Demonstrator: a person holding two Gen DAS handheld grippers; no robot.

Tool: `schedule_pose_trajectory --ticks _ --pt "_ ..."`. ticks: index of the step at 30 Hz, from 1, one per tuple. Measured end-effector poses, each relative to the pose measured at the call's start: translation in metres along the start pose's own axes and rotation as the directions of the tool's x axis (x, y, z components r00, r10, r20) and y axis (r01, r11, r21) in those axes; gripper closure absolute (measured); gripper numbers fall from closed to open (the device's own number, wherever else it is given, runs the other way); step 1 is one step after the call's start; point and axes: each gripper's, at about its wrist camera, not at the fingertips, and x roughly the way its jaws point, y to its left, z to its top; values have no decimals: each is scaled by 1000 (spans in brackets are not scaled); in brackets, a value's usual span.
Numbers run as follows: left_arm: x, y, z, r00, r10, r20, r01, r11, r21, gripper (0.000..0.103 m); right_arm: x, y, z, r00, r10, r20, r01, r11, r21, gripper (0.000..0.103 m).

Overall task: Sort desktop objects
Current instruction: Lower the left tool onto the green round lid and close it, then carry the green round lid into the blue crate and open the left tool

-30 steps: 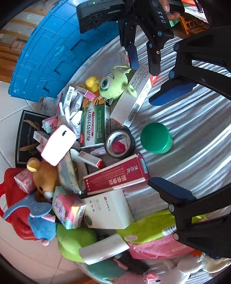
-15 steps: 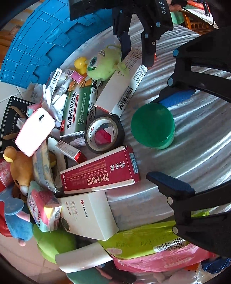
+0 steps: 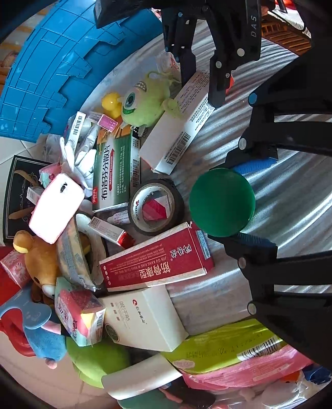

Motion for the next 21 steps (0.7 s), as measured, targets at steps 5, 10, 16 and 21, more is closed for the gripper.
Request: schedule_pose_trajectory --ticks 5,10,16,21 --pt "-24 2 9 999 -15 47 14 1000 16 63 -31 3 -4 998 23 61 -26 999 44 62" --pt "-55 -1 16 994 -37 99 30 997 70 63 -71 5 -3 988 33 150 -47 995 87 62" --pt "-80 7 29 990 -43 137 30 995 98 63 -110 17 7 964 21 265 -57 990 131 62" --pt "-109 -11 58 974 -90 208 53 983 177 63 -150 18 14 928 -22 371 -44 985 169 62"
